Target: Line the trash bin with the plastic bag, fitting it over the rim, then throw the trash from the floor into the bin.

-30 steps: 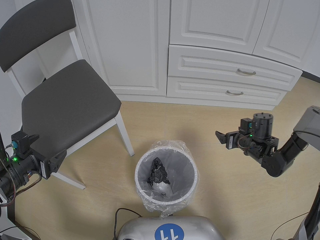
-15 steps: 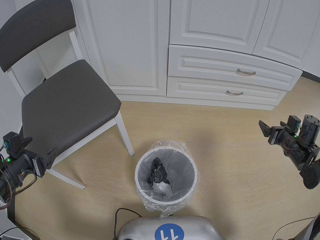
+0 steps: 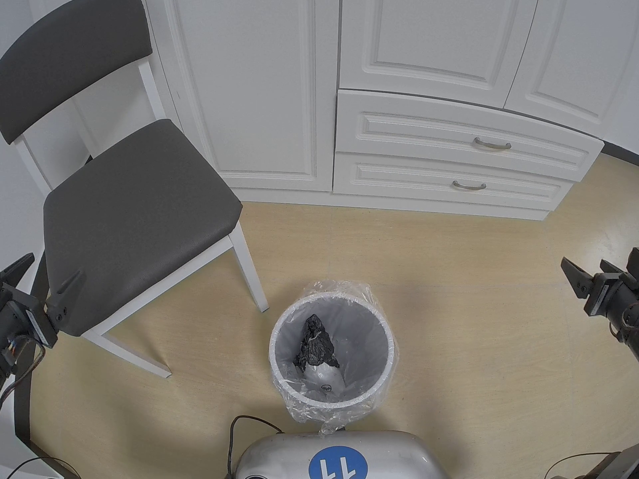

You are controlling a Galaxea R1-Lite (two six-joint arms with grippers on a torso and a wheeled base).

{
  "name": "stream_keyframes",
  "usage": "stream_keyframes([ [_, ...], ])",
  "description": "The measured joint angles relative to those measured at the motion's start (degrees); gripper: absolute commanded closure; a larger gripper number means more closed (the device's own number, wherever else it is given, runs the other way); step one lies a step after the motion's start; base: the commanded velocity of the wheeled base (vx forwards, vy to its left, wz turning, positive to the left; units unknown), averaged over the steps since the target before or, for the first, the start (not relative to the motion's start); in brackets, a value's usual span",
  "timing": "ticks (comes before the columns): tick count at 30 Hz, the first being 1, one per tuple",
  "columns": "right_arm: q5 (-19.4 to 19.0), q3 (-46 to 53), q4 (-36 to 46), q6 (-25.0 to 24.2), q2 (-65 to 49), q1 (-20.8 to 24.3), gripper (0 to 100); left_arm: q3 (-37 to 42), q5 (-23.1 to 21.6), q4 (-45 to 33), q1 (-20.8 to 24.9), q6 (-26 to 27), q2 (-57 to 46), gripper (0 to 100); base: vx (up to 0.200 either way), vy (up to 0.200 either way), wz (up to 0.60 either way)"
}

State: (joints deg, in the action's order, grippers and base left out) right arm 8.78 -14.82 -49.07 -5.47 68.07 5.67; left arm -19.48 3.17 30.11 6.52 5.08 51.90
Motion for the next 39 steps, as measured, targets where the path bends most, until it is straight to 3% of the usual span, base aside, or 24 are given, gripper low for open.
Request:
stream_keyframes([
  [7, -0.02, -3.54, 23.43, -1.41, -16.90, 1.63, 0, -1.51, -0.11, -3.02, 0.06, 0.22, -5.79, 0, 0.000, 0.000, 0.00],
  [16, 0.24, -5.62, 37.35, -2.68, -38.34, 1.77, 0, -4.55, -0.13, -9.48, 0.11, 0.44, -14.47, 0, 0.000, 0.000, 0.00],
  [24, -0.02, -5.99, 43.92, -3.50, -52.57, -1.49, 0, -8.19, -0.02, -18.43, 0.06, 0.44, -22.16, 0, 0.000, 0.000, 0.00],
  [39, -3.21, -3.15, 45.40, -6.34, -66.15, -5.25, 0, -9.31, -0.20, -23.87, -2.26, 0.44, -33.33, 0, 0.000, 0.000, 0.00],
])
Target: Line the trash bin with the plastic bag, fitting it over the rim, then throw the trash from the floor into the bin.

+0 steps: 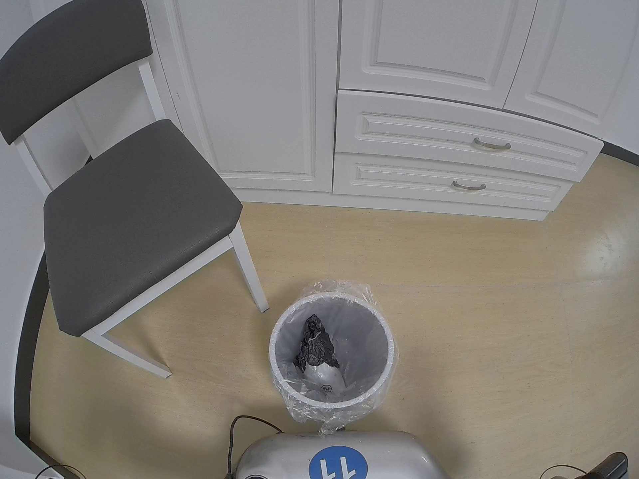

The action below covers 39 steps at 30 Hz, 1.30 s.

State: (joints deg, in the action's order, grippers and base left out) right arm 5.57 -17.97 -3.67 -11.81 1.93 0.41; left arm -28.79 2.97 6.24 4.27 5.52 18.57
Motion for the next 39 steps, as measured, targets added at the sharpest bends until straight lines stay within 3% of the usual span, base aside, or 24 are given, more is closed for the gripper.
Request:
stream_keyframes([
  [9, -0.22, 1.79, -2.71, 3.47, -1.16, -0.23, 0, 6.78, -0.51, -4.52, -2.34, -0.16, -9.92, 0, 0.000, 0.000, 0.00],
  [21, -0.54, 14.99, -14.96, 11.30, -1.29, -0.26, 0, 25.44, -0.82, -3.27, -3.96, -1.17, -16.99, 0, 0.000, 0.000, 0.00],
  [32, -0.22, 16.93, 0.44, 15.12, -1.27, -0.41, 0, 27.75, -2.60, -6.35, -4.17, -3.96, -17.75, 0, 0.000, 0.000, 0.00],
  [34, -1.17, 16.93, 0.22, 16.92, -1.27, -0.41, 0, 27.78, -2.97, -6.79, -4.17, -4.24, -17.80, 0, 0.000, 0.000, 0.00],
  [39, -9.16, 16.96, 0.48, 16.21, -1.24, -0.41, 0, 27.81, -3.30, -7.08, -4.17, -4.40, -17.82, 0, 0.000, 0.000, 0.00],
])
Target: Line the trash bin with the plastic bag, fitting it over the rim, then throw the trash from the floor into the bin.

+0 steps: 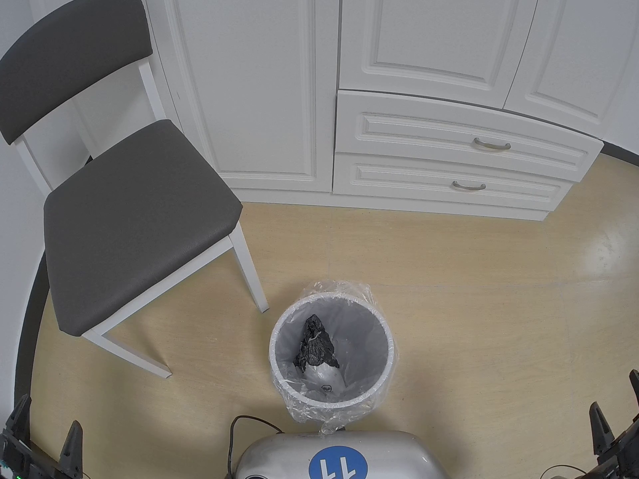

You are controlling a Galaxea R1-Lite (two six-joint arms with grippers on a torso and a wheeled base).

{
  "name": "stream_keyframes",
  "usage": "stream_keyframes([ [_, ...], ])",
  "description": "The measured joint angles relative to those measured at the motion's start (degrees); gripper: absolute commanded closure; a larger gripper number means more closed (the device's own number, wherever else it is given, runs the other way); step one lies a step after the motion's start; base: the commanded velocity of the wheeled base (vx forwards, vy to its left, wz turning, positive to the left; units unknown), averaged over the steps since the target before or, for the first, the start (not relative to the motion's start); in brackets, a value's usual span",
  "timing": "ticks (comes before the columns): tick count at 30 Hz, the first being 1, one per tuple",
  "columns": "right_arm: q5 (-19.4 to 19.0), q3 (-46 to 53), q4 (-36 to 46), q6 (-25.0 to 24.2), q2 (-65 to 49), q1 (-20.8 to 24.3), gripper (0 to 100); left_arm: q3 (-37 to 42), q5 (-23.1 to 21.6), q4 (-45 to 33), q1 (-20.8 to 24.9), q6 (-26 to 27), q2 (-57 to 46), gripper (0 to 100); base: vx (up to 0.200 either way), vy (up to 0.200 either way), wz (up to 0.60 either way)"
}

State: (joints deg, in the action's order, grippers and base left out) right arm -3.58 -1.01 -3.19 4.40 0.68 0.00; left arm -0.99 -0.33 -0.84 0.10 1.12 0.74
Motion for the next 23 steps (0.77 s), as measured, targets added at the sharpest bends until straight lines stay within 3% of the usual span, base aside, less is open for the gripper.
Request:
stream_keyframes([
  [3, -1.54, 0.00, 0.33, -1.37, 0.00, 0.00, 0, 0.00, -0.07, -0.09, 0.00, -0.01, 0.00, 0, 0.000, 0.000, 0.00],
  [9, 4.80, 0.00, 1.08, -4.38, 0.02, 0.00, 0, -0.02, -0.11, -0.11, 0.00, -0.04, 0.00, 0, 0.000, 0.000, 0.00],
  [15, 3.01, 0.00, 4.06, -2.68, 0.05, 0.00, 0, -0.02, -0.16, -0.11, 0.00, 0.00, 0.00, 0, 0.000, 0.000, 0.00],
  [23, 2.74, 0.00, 3.44, -4.08, 0.06, 0.05, 0, -0.02, -0.13, -0.09, 0.00, 0.13, 0.02, 0, 0.000, 0.000, 0.00],
])
